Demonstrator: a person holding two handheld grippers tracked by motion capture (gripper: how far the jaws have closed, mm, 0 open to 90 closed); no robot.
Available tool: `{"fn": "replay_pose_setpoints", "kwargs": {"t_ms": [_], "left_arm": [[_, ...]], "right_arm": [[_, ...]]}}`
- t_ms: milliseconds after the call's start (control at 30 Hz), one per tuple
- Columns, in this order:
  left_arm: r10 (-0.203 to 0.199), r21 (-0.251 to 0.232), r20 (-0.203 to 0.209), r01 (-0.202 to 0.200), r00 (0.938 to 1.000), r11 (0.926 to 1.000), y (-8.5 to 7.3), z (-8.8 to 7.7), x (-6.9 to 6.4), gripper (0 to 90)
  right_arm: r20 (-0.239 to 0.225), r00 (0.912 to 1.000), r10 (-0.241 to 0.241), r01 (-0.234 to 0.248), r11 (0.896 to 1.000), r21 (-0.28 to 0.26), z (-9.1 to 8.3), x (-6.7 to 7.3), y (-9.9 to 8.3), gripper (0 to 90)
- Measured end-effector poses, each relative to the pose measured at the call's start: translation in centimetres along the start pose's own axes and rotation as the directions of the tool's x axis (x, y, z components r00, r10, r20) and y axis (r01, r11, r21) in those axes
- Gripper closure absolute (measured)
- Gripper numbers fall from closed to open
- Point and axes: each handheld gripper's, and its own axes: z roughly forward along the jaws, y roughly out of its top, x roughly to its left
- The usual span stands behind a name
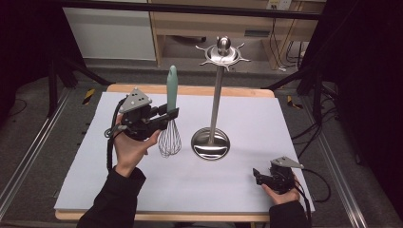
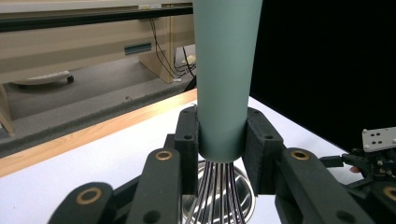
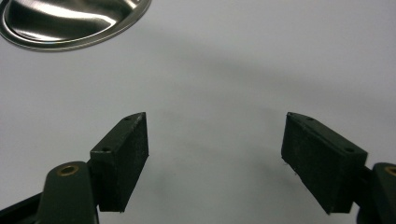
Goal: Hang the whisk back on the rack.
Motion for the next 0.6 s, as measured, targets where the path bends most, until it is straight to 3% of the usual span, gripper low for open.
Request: {"fn": "replay_pose_setpoints", "kwargs": {"t_ms": [600], "left_arm": [[0.022, 0.009, 0.016, -0.022, 0.9996, 0.9997, 1.2, 1.5, -1.0, 68.8]], "right_arm": [[-0.005, 1.0, 0.006, -0.006, 1.0, -0.002, 0.0, 0.0, 0.0, 23.4]]}}
